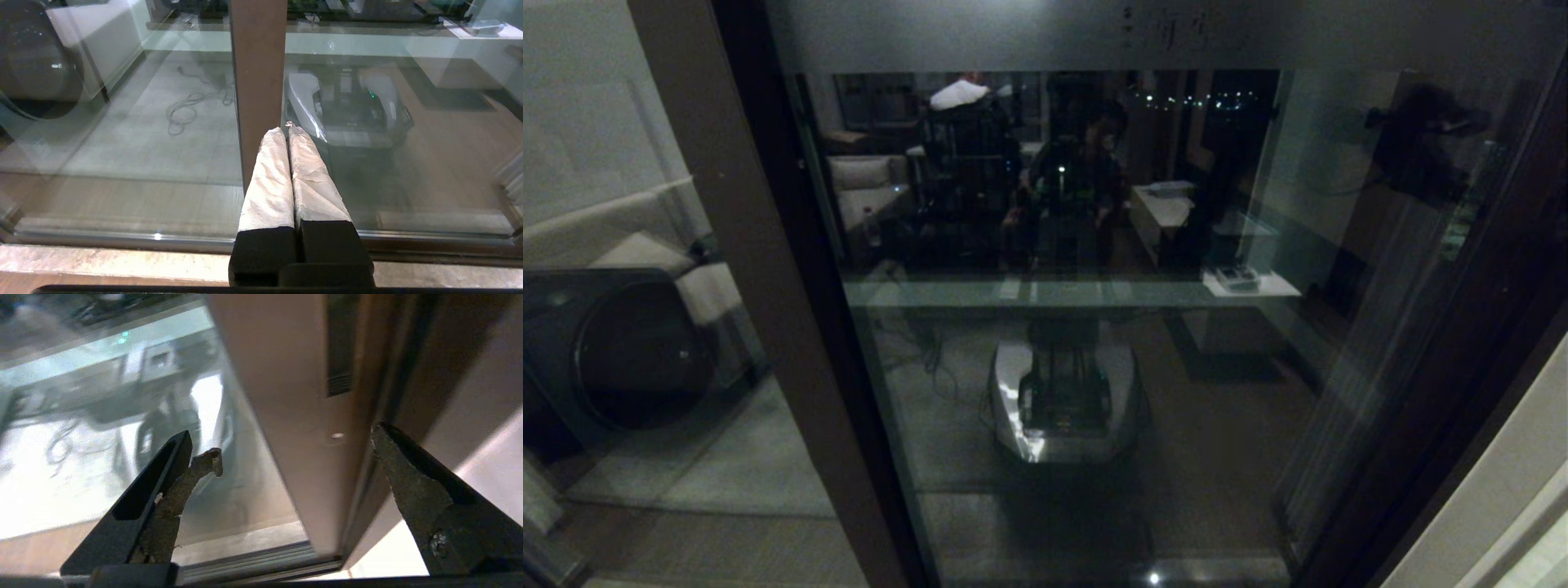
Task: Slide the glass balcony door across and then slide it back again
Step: Open the slid door
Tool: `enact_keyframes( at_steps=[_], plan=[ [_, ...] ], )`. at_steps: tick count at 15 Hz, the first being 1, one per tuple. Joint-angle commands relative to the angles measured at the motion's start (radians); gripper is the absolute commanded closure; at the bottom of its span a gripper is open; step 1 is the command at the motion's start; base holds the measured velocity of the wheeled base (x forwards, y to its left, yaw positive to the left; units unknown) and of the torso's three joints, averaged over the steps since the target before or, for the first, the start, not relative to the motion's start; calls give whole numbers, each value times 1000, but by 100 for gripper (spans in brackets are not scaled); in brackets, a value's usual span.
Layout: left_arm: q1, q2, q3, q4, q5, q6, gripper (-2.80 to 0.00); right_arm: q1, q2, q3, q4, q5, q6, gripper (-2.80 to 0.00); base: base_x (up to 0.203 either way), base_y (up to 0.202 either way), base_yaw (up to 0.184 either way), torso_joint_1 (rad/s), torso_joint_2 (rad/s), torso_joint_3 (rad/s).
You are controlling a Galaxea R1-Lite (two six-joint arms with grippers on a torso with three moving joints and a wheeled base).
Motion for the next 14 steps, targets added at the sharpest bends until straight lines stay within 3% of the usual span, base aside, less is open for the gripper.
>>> enact_keyframes(
  at_steps=[1, 5, 9, 14],
  plan=[
    [0, 0, 0, 2, 0, 0, 0, 10, 2, 3, 1, 11, 1, -280, 0, 0, 0, 0, 0, 0],
    [0, 0, 0, 1, 0, 0, 0, 55, 10, 6, -9, 14, 1, -280, 0, 0, 0, 0, 0, 0],
    [0, 0, 0, 2, 0, 0, 0, 57, 61, -4, -119, 1, 1, -280, 0, 0, 0, 0, 0, 0],
    [0, 0, 0, 2, 0, 0, 0, 57, 84, -17, -134, -12, -1, -280, 0, 0, 0, 0, 0, 0]
  ],
)
